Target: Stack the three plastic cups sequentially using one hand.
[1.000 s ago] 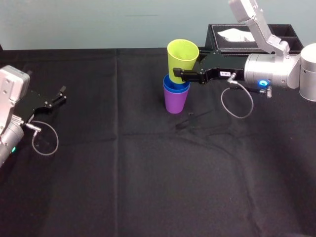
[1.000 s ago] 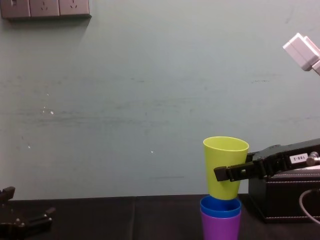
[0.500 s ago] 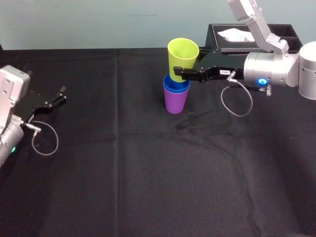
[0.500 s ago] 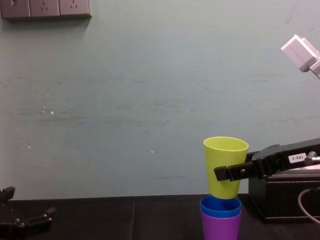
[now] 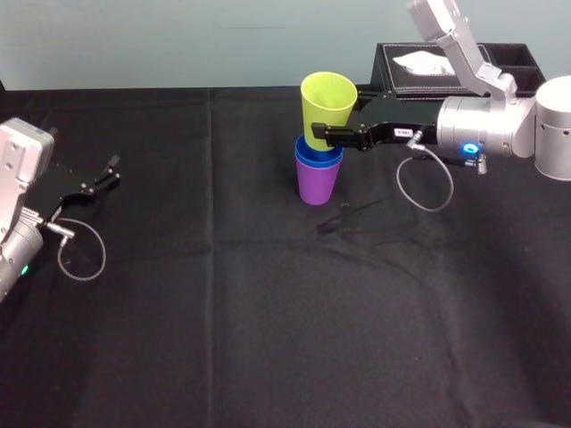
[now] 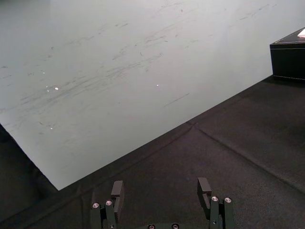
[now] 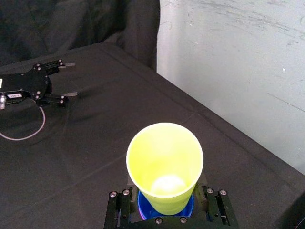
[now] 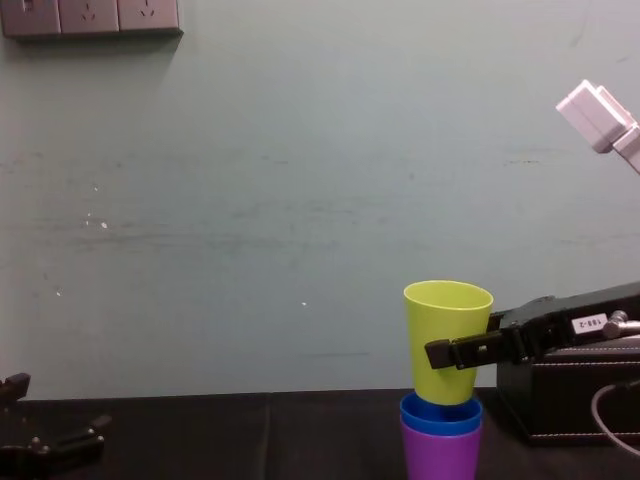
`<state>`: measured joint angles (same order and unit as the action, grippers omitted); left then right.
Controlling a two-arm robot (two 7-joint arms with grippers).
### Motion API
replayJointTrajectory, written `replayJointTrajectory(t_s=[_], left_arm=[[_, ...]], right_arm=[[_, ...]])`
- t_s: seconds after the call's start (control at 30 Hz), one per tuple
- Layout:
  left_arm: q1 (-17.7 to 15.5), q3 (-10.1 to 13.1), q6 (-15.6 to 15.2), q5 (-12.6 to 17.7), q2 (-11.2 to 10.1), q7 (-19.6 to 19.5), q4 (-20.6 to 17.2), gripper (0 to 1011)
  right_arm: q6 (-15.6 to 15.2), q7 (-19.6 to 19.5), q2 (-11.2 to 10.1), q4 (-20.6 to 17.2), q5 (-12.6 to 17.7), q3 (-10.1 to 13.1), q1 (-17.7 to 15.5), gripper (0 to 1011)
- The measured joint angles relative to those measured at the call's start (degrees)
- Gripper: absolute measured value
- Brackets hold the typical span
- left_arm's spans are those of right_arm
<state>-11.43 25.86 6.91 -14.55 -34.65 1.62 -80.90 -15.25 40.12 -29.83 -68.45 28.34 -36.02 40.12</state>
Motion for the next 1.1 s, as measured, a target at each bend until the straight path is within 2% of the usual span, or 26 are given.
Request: replayJointTrajectory(t_s=[1.1], left_arm=[[0.00, 0.00, 0.00, 0.00, 0.00, 0.00, 0.00, 1010]], right_arm=[[0.52, 0.56, 0.48, 0.84, -0.91, -0.04, -0.30, 711]])
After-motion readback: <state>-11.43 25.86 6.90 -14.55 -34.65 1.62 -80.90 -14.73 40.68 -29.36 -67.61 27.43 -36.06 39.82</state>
